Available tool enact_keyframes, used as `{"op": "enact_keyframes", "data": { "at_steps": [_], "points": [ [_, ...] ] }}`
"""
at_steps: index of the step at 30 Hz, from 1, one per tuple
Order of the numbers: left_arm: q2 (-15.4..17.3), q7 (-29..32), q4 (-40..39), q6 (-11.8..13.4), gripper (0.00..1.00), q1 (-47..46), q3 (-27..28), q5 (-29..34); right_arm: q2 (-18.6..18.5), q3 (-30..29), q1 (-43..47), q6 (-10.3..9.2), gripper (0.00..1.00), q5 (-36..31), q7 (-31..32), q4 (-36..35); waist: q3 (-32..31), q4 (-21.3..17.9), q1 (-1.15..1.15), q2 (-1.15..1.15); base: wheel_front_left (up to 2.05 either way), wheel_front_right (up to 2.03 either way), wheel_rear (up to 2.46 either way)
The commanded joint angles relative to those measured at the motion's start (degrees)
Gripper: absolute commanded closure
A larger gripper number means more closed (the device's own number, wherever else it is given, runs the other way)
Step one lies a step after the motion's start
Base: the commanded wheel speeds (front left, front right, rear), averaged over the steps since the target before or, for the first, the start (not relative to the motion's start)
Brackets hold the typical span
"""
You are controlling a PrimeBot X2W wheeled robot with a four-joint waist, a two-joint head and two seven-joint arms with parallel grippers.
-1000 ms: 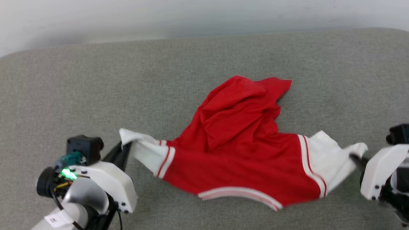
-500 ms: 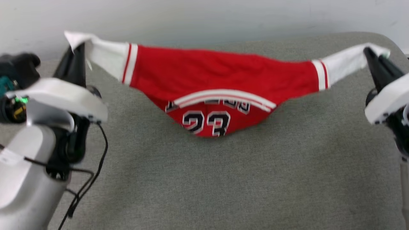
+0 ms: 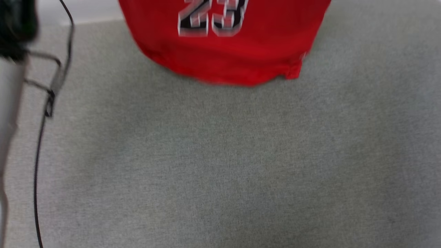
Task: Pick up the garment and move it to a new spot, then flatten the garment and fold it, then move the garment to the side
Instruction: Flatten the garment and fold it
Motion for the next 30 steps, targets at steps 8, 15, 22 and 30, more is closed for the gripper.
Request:
{"op": "enact_keyframes", "data": {
  "at_steps": [8, 15, 22, 30],
  "points": [
    [0.9, -2.4, 8.0, -4.0, 1.00, -17.7, 1.2, 2.4, -0.2, 1.4, -19.1, -0.02, 1.00, -1.6, -5.0, 7.8, 9.9, -0.9, -0.01, 0.00, 0.00, 0.00, 0.00],
    [1.2, -2.7, 12.2, -6.7, 1.00, -26.5, 0.1, 4.0, 0.0, 3.2, -29.5, -0.02, 1.00, -1.9, -7.0, 13.0, 16.5, -1.1, -0.01, 0.00, 0.00, 0.00, 0.00],
    [0.4, -3.5, 17.3, -8.9, 1.00, -28.7, -0.4, 3.4, 0.6, 5.2, -33.2, -0.02, 1.00, -1.2, -8.9, 19.1, 20.6, -0.7, -0.01, 0.00, 0.00, 0.00, 0.00],
    [-2.0, -6.1, 26.5, -12.4, 1.00, -24.8, -0.1, 0.9, 1.1, 9.2, -31.2, -0.02, 1.00, 1.4, -12.6, 28.9, 21.4, 0.1, -0.01, 0.00, 0.00, 0.00, 0.00]
  ]
}}
